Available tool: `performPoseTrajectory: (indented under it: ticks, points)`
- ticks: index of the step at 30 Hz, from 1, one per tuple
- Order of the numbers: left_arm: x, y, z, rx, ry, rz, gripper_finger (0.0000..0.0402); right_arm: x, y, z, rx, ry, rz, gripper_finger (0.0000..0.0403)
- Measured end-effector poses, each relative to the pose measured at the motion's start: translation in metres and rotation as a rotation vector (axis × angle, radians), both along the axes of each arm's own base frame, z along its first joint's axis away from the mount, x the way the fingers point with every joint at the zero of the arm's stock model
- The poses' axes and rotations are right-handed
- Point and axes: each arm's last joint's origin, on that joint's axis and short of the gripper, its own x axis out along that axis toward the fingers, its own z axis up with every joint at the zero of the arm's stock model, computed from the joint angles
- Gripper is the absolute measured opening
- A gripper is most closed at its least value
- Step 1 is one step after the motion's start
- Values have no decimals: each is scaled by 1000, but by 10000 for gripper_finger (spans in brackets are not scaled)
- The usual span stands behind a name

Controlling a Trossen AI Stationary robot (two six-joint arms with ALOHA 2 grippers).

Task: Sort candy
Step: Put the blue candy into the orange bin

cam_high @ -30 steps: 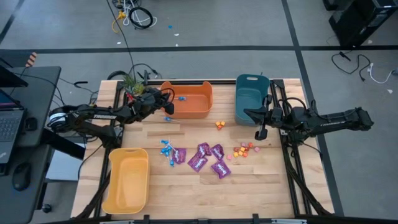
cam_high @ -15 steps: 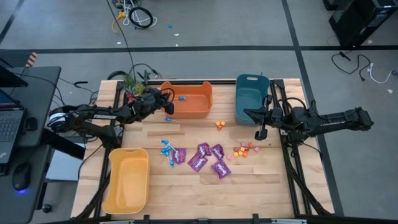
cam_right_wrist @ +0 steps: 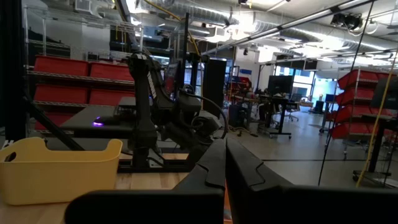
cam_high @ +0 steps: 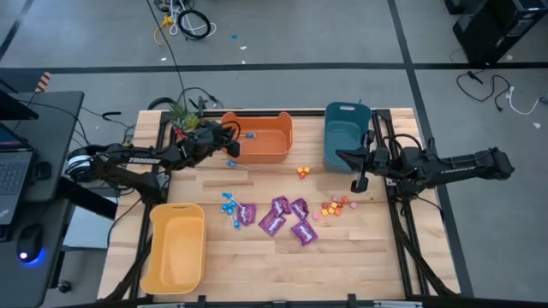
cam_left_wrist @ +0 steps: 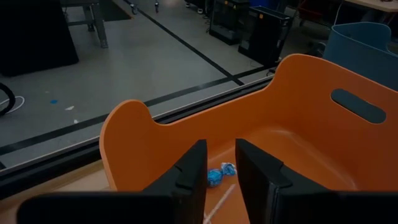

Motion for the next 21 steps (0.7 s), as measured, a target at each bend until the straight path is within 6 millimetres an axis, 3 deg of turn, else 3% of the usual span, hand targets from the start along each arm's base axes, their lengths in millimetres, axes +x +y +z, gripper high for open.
performPoseTrajectory:
  ticks: [5,21]
  points:
    - [1,0,1,-5,-16,-25,88,0,0,0,0,0,0,0]
    - [21,-6,28,-43,-169,-492,88,0,0,0,0,0,0,0]
